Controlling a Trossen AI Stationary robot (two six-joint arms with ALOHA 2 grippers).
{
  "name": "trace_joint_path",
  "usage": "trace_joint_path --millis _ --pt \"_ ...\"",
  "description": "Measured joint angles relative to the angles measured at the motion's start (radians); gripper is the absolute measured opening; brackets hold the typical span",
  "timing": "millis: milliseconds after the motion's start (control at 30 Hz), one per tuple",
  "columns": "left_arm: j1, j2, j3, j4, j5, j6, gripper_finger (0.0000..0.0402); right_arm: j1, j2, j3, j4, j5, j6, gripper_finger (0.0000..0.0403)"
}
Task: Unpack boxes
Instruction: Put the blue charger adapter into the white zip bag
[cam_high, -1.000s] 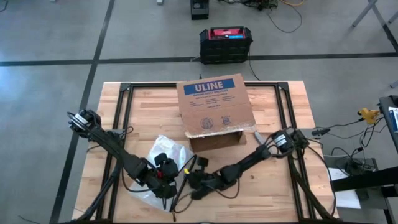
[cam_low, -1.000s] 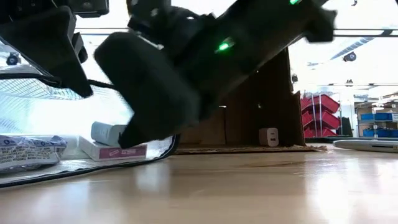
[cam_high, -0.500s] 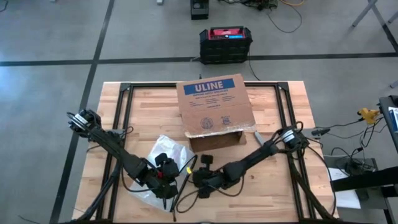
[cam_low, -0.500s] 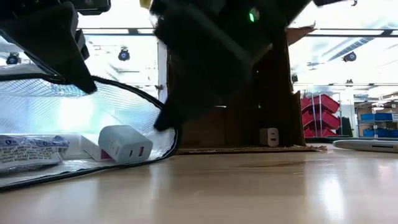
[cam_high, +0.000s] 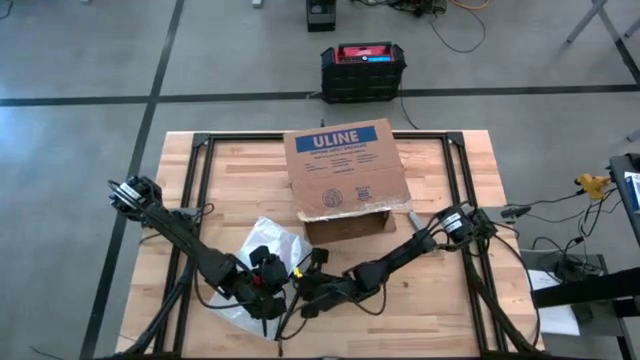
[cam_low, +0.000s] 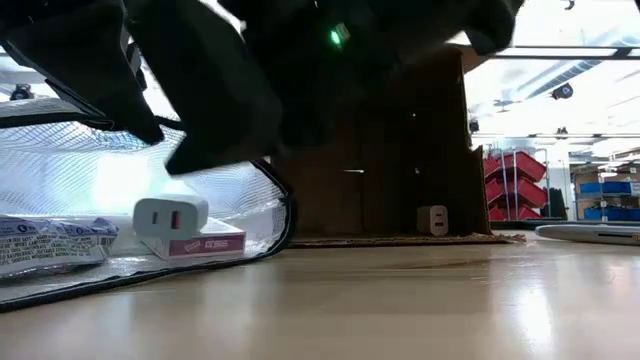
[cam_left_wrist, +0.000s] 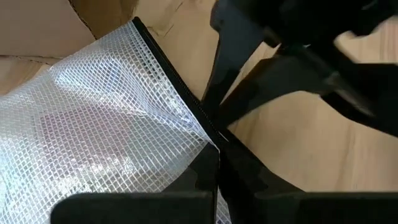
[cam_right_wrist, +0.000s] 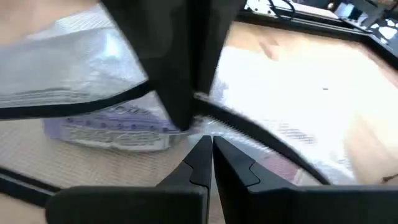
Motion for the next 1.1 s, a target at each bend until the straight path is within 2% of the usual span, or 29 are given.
trace_joint_path --millis 200,367,633,700,767,833,1000,1100 --pt "0.0 0.0 0.0 0.0 -0.001 0.0 0.0 -0.007 -0.008 0.0 -0.132 -0.004 0.041 0.0" --pt "0.0 0.0 0.0 0.0 -0.001 0.0 0.0 0.008 -0.009 0.0 -0.214 -0.146 0.057 0.0" --pt "0.0 0.0 0.0 0.0 -0.003 -0.001 0.0 0.015 -0.009 0.004 -0.22 -0.166 0.047 0.0" --pt "0.0 0.0 0.0 0.0 -0.004 -0.001 0.0 0.016 -0.009 0.009 -0.221 -0.226 0.036 0.0" --pt "0.0 0.0 0.0 0.0 -0.004 -0.001 0.0 0.019 -0.009 0.016 -0.205 -0.292 0.03 0.0" --pt "0.001 0.0 0.0 0.0 -0.004 0.002 0.0 0.021 -0.007 0.017 -0.168 -0.309 0.026 0.0" --pt "0.003 0.0 0.0 0.004 -0.013 0.003 0.0 -0.025 0.041 0.021 0.018 -0.26 -0.027 0.0" --pt "0.003 0.0 0.0 0.006 -0.011 0.001 0.0 -0.051 0.048 0.039 0.026 -0.255 -0.032 0.0"
